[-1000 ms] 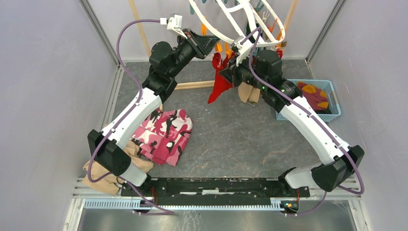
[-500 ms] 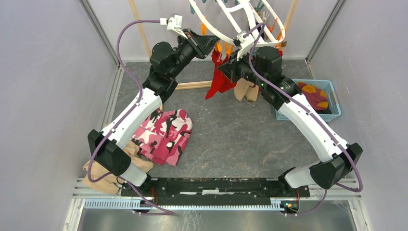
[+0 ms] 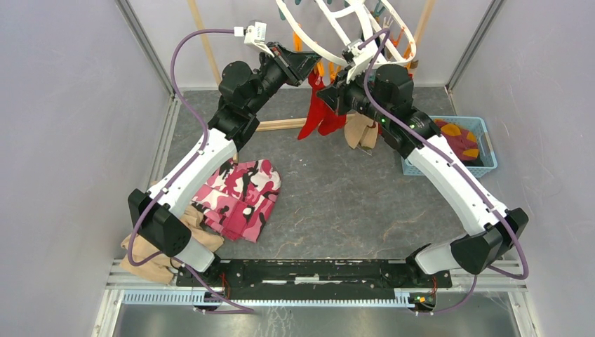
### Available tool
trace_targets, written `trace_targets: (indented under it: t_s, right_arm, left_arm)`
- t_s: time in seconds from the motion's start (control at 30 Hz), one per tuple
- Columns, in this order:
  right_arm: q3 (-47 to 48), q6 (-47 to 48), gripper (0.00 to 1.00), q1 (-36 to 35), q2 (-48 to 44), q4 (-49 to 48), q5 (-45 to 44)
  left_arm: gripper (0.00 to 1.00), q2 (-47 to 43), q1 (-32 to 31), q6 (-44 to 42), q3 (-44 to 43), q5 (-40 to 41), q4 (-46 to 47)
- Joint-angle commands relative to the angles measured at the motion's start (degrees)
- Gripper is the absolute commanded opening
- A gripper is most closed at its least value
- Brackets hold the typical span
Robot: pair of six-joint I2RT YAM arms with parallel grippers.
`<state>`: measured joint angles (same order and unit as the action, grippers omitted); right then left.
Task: Clip the socks to the hanger
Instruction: Clamp the sock onto the hanger.
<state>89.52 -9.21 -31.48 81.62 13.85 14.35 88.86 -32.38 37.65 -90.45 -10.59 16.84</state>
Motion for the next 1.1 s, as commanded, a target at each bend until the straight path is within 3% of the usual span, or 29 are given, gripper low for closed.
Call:
trace_targets:
  t_s: [0.0, 0.63, 0.83, 1.07]
  right_arm:
    - [3.6, -1.7, 0.0, -0.2, 0.3, -3.3, 0.0]
    - [3.4, -2.7, 0.0, -0.2, 1.1, -5.6, 1.3]
    - [3.1, -2.2, 0.0, -0.1, 1.1, -5.5, 0.3]
    - [1.5, -1.1, 0.0, -0.1, 0.2, -5.3, -1.2]
  left_arm:
    - [0.02, -0.7, -0.2, 1.0, 0.8, 2.3, -1.1]
    - [0.05, -0.4, -0.4, 1.3, 0.5, 1.9, -1.1]
    - [0.23, -0.7, -0.4, 1.8, 0.7, 1.6, -1.2]
    - [0.55, -2.1, -0.4, 2.0, 1.2, 2.1, -2.0]
